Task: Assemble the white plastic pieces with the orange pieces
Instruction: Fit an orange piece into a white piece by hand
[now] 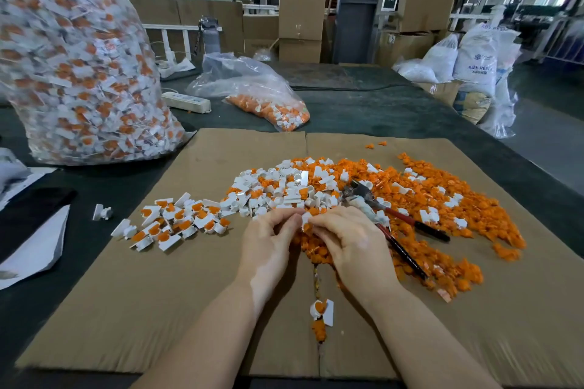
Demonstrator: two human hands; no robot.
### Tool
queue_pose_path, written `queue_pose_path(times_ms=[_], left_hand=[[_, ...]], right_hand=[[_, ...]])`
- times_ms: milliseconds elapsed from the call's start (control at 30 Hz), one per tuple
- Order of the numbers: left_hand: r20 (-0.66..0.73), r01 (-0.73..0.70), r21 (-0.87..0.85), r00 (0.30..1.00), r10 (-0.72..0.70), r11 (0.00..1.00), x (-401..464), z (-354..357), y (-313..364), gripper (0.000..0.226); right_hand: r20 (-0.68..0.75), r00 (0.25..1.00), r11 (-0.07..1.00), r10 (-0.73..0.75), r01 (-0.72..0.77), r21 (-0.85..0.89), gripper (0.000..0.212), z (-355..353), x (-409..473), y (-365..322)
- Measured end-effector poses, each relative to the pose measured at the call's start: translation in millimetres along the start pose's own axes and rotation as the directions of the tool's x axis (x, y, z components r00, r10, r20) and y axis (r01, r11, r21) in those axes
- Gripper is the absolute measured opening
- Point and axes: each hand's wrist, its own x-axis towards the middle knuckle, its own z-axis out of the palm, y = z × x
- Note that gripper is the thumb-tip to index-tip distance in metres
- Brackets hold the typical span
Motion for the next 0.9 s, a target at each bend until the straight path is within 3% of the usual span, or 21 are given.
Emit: queue_pose_path(times_ms=[100,200,400,900], left_hand=[[0.089,0.027,-0.04,0.996,-0.023,0.999,-2.7,-0.5,0.6,0.027],[0.147,-0.086,0.095,0.987,0.071,0.992,-4.5,1.8,0.8,0.037],[0.1,-0.145,0.231,0.987,0.125,0.962,-6.2,4.9,3.1,0.032],[0.101,-0.181,0.251,0.982,0.161,0.951,-9.0,5.8,3.5,0.03]], right_hand=[[-0.021,0.996,0.995,0.089,-0.088,0.038,0.007,3.1,-1.9,1.8],[-0.023,0.992,0.991,0.126,-0.124,0.046,0.005,4.3,-4.1,0.9],[-0.081,0.982,0.986,0.168,-0.166,0.036,0.014,1.7,-7.9,0.6],[-0.019,0.994,0.994,0.103,-0.103,0.022,0.006,-0.3,-8.7,-0.4]])
